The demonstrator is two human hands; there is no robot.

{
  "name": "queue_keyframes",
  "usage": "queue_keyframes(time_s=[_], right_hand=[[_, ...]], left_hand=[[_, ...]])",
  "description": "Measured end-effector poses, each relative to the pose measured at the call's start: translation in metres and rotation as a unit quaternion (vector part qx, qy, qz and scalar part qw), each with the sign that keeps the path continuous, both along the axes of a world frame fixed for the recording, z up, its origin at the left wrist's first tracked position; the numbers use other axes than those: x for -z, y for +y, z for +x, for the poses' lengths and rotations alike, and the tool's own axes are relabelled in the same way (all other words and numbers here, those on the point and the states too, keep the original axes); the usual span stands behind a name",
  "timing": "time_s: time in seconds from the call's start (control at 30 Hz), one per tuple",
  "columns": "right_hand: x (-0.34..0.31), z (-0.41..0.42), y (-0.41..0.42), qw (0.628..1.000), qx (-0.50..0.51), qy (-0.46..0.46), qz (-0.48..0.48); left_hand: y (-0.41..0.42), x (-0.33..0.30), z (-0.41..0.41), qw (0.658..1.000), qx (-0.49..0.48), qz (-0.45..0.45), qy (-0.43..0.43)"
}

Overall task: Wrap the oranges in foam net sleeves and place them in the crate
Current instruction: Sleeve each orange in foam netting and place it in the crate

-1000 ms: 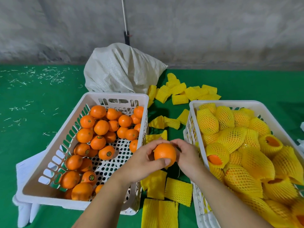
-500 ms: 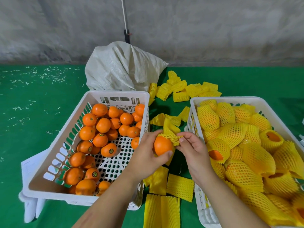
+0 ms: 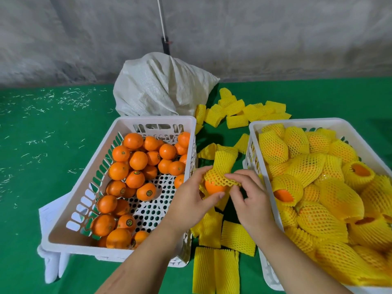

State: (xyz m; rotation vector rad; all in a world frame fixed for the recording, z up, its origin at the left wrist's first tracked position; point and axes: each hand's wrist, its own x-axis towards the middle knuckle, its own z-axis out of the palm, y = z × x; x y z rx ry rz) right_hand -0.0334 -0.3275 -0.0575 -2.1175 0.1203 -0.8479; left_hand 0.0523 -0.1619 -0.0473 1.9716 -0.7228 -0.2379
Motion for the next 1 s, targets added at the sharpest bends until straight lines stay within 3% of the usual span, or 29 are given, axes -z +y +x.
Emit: queue_keyframes(time_s=[0.1, 0.2, 0.27, 0.37, 0.47, 0.6, 0.73, 1.0], right_hand=[[0.0, -0.004, 0.002, 0.995, -0.035, -0.053, -0.075], [0.002, -0.004, 0.011, 0.998, -0.051, 0.026, 0.009], [0.004, -0.001, 0.011, 0.994, -0.036, 0.077, 0.075], [0.009, 0.002, 0.004, 0.992, -0.014, 0.075, 0.102], [0.012, 0.001, 0.0, 0.994, 0.011, 0.072, 0.081], [0.006, 0.001, -0.003, 0.995, 0.034, 0.036, 0.086], [0.004, -0.001, -0.003, 0.999, 0.001, -0.009, 0.031], [0.002, -0.001, -0.001, 0.998, -0.003, -0.03, 0.062]], left_hand=[[-0.007, -0.002, -0.002, 0.996, -0.073, -0.041, 0.033], [-0.013, -0.006, -0.002, 0.987, -0.136, -0.063, 0.06], [-0.015, -0.005, -0.005, 0.993, -0.115, -0.019, 0.02], [-0.01, -0.003, -0.011, 0.998, -0.044, 0.053, 0.0], [-0.006, -0.003, -0.009, 0.999, -0.025, 0.008, 0.03], [-0.008, -0.006, -0.009, 0.997, -0.035, 0.049, -0.045], [-0.007, -0.006, -0.009, 0.999, -0.014, 0.014, -0.037], [-0.013, -0.009, -0.009, 0.997, -0.063, -0.033, -0.017]])
